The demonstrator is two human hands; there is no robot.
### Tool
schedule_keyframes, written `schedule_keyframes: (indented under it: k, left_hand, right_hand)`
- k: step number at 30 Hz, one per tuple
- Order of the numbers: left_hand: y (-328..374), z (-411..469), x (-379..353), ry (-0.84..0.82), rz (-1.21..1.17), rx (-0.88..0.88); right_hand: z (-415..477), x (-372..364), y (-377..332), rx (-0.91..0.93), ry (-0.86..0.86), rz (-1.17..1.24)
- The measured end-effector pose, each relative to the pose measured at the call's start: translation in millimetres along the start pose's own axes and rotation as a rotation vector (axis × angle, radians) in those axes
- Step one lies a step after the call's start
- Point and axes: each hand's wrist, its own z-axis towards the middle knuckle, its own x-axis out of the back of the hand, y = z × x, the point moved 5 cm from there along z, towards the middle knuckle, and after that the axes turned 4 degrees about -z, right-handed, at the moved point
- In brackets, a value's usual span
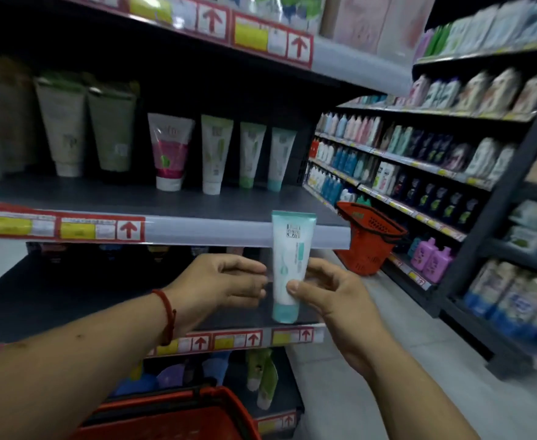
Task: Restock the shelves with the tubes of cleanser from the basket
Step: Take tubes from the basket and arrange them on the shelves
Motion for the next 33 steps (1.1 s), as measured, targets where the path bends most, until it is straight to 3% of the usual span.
schedule_keyframes:
  k: [4, 12, 18, 25, 33]
  left_hand:
    - [56.9, 2.4, -20.9, -0.058, 0.032, -0.116]
    - [129.8, 77.9, -15.9, 0.095, 0.184, -0.305]
    - [132.3, 166.1, 3.7, 0.26, 0.307, -0.316]
    - [116.4, 245.5, 19.8, 0.242, 0.372, -0.245]
    - [104.9, 264.0, 24.2, 0.3, 0.352, -0.238]
  right_hand:
    - [24.7, 10.6, -51.3, 0.062, -0.025, 0.079]
    - [123.7, 24.0, -98.4, 0.108, -0.032, 0.097]
    - [206.5, 21.8, -85.5, 0.092, 0.039, -0.015]
    - [271.5, 23.7, -56.1, 0.025, 0.042, -0.08]
    - [294.5, 18.3, -37.9, -0.009, 0.053, -0.108]
